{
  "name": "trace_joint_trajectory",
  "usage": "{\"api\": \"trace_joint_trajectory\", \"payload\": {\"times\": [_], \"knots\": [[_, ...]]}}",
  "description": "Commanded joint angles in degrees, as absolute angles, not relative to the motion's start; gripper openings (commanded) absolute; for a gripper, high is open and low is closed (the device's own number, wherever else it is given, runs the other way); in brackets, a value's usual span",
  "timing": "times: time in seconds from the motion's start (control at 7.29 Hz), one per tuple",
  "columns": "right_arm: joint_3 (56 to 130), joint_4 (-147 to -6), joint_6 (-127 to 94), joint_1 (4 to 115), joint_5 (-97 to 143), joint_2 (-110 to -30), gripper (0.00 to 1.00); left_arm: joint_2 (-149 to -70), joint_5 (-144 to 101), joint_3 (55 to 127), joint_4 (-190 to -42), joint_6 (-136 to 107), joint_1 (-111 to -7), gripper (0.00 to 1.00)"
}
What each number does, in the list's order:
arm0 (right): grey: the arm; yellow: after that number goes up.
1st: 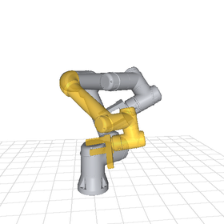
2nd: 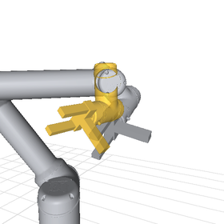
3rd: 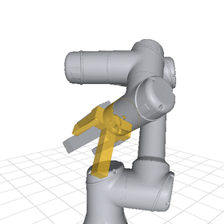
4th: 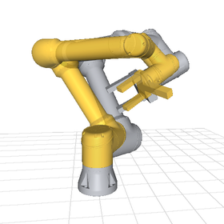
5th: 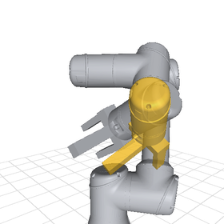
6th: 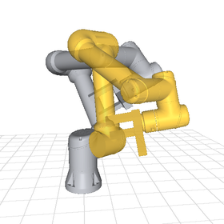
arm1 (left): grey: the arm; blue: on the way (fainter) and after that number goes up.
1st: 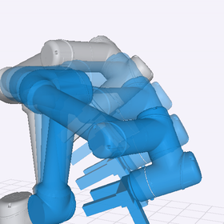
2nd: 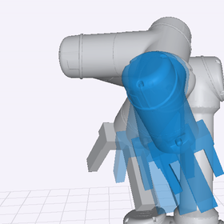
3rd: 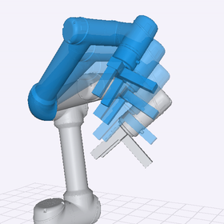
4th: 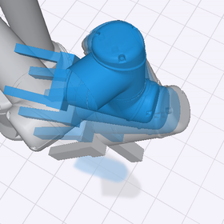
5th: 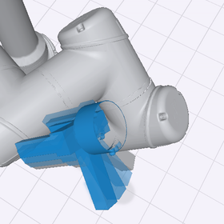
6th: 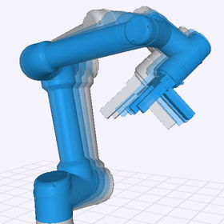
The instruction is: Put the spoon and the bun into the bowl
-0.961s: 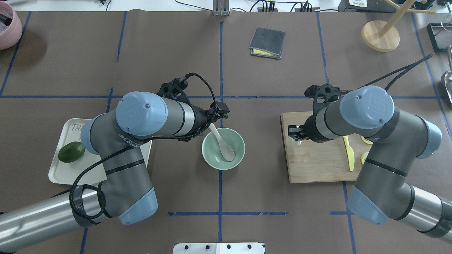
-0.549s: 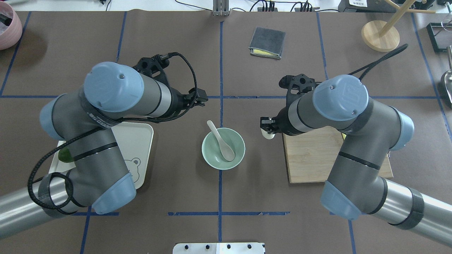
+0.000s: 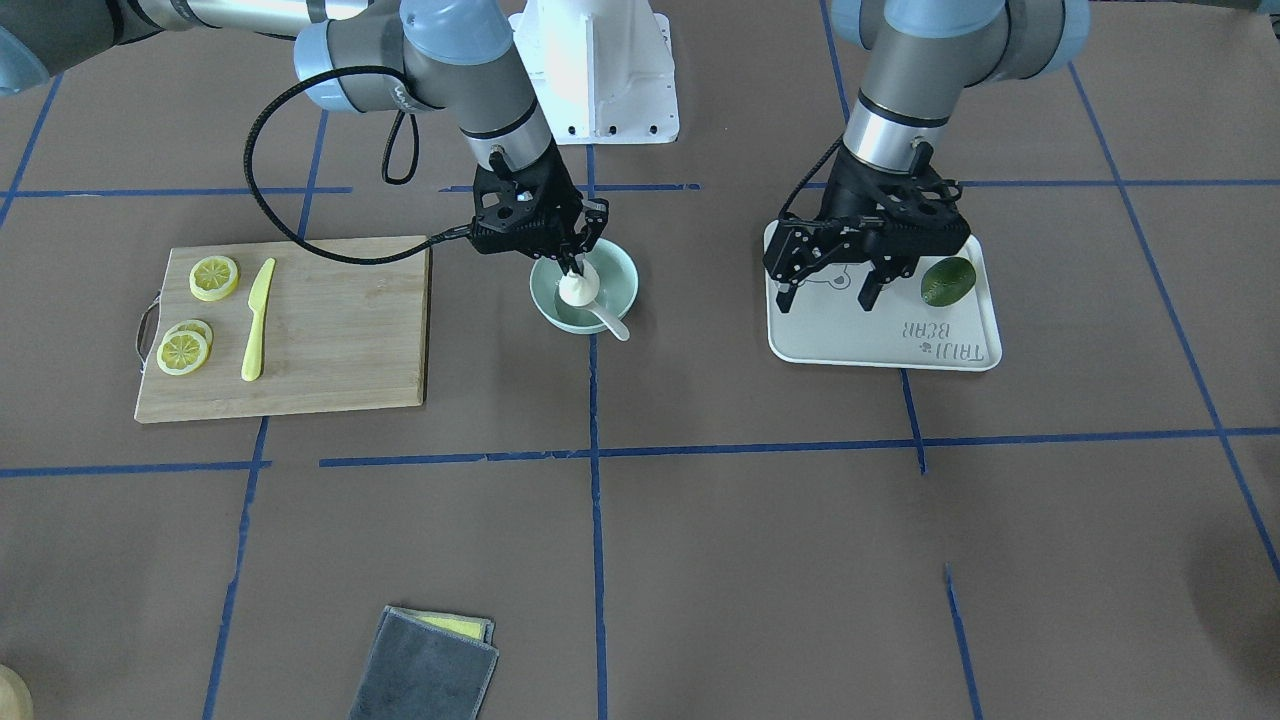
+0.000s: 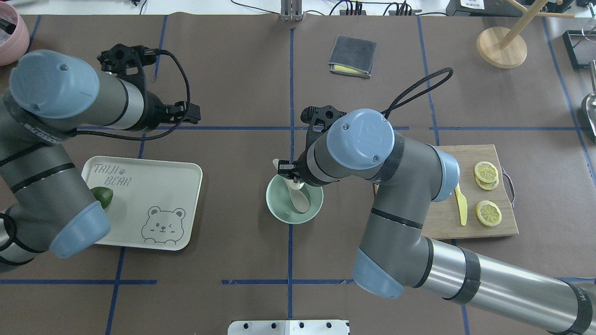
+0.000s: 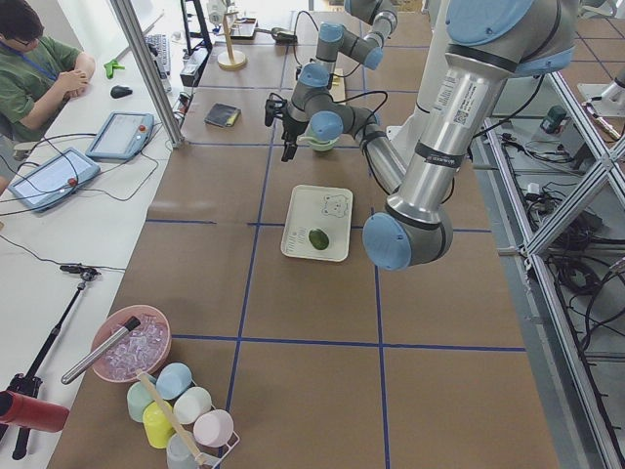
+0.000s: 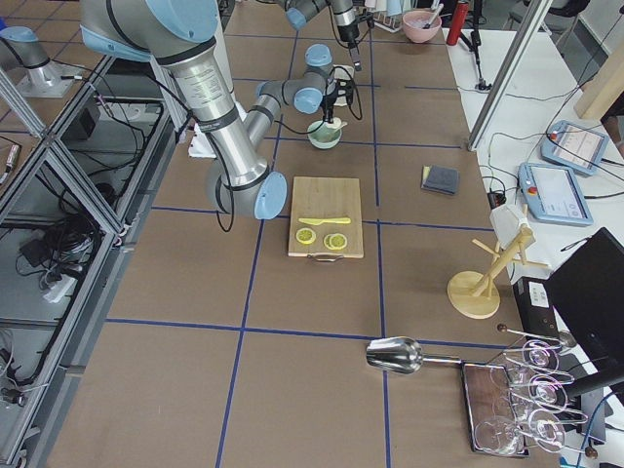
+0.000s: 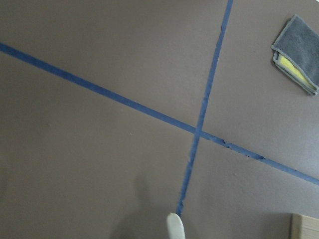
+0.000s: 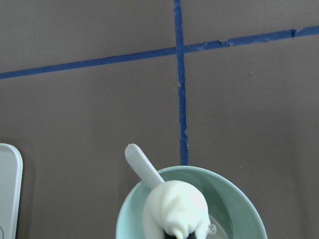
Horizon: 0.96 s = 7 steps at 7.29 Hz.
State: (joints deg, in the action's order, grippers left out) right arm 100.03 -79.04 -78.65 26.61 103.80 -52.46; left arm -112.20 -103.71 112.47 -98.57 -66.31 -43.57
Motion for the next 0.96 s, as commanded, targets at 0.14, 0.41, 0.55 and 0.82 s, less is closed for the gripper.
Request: {"api": "trace_joint_trajectory", "payload": {"times": [0.14, 0.41, 0.55, 0.82], "knots": [[99.67, -79.36, -79.10, 25.40, 103.80, -52.38, 1.00, -107.86, -111.77, 111.89, -98.70, -48.91, -55.43, 1.00], [100.28, -79.37, -79.10, 25.40, 103.97, -52.30, 1.00, -106.01, -118.09, 109.35, -98.53, -37.41, -64.20, 1.00], [100.28, -79.37, -79.10, 25.31, 103.97, -52.21, 1.00, -104.69, -119.69, 107.77, -98.61, -31.00, -68.16, 1.00], [104.03, -84.85, -78.14, 26.18, 104.76, -52.90, 1.00, -102.75, -120.49, 103.55, -98.35, -19.66, -74.76, 1.00]]}}
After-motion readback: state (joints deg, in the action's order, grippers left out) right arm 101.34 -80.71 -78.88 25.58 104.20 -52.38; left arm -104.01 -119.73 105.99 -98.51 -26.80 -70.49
